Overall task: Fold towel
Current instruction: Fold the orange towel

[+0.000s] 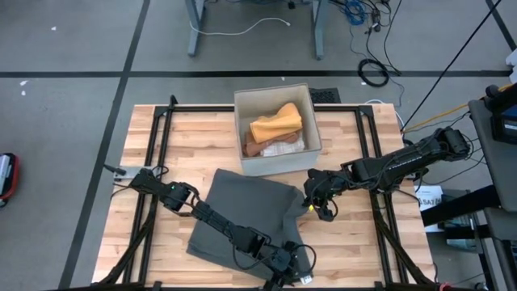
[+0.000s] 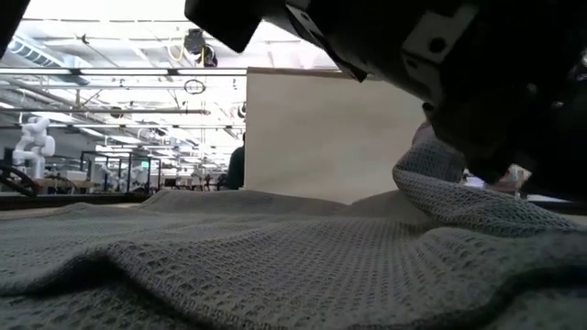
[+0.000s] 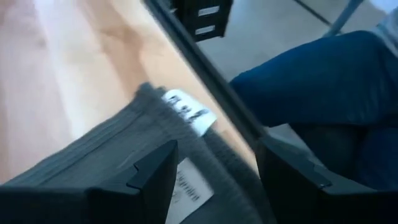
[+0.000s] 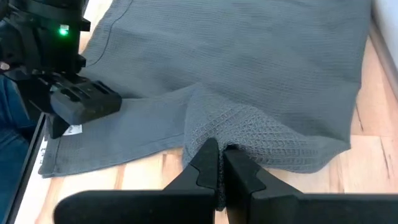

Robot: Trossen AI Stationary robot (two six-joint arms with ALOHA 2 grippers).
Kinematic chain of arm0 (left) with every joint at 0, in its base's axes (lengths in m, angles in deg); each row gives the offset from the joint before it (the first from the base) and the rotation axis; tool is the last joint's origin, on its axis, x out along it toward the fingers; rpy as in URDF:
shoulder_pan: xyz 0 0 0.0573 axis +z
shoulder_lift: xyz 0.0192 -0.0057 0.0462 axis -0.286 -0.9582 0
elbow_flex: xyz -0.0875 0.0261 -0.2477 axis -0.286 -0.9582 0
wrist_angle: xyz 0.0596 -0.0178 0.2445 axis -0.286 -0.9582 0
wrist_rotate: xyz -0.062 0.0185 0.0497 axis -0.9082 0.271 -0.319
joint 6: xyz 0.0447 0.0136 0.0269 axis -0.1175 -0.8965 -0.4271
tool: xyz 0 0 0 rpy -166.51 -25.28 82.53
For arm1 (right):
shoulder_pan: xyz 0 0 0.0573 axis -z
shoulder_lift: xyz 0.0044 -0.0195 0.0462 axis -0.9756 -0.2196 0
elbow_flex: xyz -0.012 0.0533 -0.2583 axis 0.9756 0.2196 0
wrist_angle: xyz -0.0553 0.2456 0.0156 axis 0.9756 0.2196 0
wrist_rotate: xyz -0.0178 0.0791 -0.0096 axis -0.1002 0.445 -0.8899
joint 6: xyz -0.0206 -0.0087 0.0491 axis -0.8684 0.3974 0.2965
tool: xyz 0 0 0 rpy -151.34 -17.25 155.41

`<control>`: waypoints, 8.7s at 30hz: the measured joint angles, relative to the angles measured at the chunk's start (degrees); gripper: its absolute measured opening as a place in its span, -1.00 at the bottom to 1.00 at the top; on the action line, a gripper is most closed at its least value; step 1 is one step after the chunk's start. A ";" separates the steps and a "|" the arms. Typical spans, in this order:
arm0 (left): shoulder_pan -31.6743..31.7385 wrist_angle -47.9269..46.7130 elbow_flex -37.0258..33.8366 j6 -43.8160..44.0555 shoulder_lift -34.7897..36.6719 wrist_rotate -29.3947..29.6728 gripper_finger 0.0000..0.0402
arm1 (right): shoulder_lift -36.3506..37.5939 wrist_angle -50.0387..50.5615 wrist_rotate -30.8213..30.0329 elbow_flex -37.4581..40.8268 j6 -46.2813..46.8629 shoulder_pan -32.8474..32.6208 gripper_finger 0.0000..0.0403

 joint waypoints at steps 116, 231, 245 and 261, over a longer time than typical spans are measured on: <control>-3.79 -18.81 -0.06 -1.15 14.08 10.31 0.11 | -36.29 -36.13 -18.42 -2.48 -3.19 -33.08 -0.94; -3.06 -37.15 -0.04 26.83 16.94 46.73 -0.30 | -20.26 -35.21 -21.75 -3.19 3.68 -18.48 -1.00; -6.13 -35.56 -0.04 19.74 16.85 51.61 -0.98 | -20.42 -22.48 -21.87 -3.04 -2.37 -21.30 -0.70; -7.06 -35.98 -0.04 19.72 16.86 54.69 -0.99 | -20.33 -3.38 -29.29 -3.17 5.53 -28.34 -0.11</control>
